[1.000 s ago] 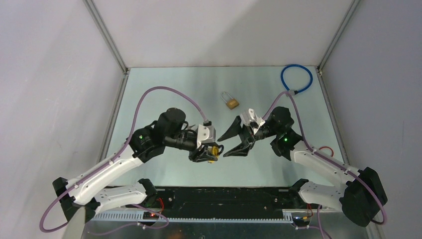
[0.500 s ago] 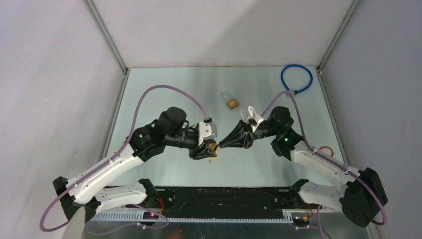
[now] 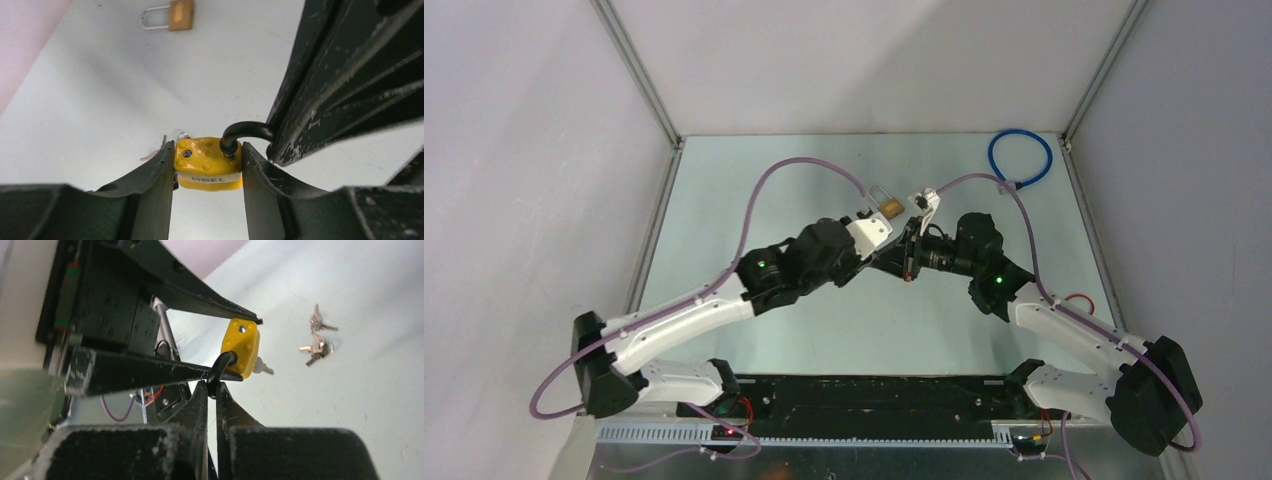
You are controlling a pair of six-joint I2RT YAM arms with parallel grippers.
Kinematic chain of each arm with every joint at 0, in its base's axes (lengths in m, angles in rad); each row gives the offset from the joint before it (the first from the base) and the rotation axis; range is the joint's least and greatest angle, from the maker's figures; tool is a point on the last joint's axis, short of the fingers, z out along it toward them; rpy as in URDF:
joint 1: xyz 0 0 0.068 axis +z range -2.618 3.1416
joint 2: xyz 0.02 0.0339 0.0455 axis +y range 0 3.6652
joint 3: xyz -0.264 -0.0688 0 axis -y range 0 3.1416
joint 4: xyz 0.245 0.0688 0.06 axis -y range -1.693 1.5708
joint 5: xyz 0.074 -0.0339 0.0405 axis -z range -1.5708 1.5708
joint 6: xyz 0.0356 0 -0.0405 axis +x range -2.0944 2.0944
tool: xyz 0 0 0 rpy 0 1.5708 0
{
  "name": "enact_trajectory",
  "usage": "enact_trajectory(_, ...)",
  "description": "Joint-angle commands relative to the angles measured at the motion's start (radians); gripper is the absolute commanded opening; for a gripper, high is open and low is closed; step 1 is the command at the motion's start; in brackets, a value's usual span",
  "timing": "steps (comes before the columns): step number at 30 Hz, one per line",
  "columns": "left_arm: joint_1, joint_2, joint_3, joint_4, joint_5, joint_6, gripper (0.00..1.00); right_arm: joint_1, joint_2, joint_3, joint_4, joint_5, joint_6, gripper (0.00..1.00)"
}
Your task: Unlock with the key
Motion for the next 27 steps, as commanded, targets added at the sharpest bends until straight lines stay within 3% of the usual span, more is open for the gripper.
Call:
enact_trajectory(1,-0.015,0.067,0.047,0.051,-0.378,-0.040,0.00,0.040,-0.008,0.054,-0.051,0.128,0.175,0.00)
enact_trajectory(4,-0.016,0.069,0.045,0.056,-0.376,-0.060,0.00,0.041,0.003,0.052,-0.051,0.170,0.197,0.00)
enact_trajectory(10,0.007,0.044,0.016,0.059,-0.386,-0.055,0.00,0.003,-0.044,0.010,-0.009,0.235,0.208,0.47)
enact_trajectory(14,0.064,0.004,-0.015,0.058,-0.349,-0.077,0.00,-0.031,-0.092,-0.016,-0.049,0.249,0.182,0.65)
enact_trajectory(19,0.178,-0.067,-0.065,0.032,-0.281,-0.121,0.00,-0.096,-0.172,-0.057,-0.131,0.278,0.138,0.73)
enact_trajectory(27,0.542,-0.055,-0.097,-0.099,-0.152,-0.155,0.00,-0.197,-0.293,-0.100,-0.288,0.294,0.089,0.76)
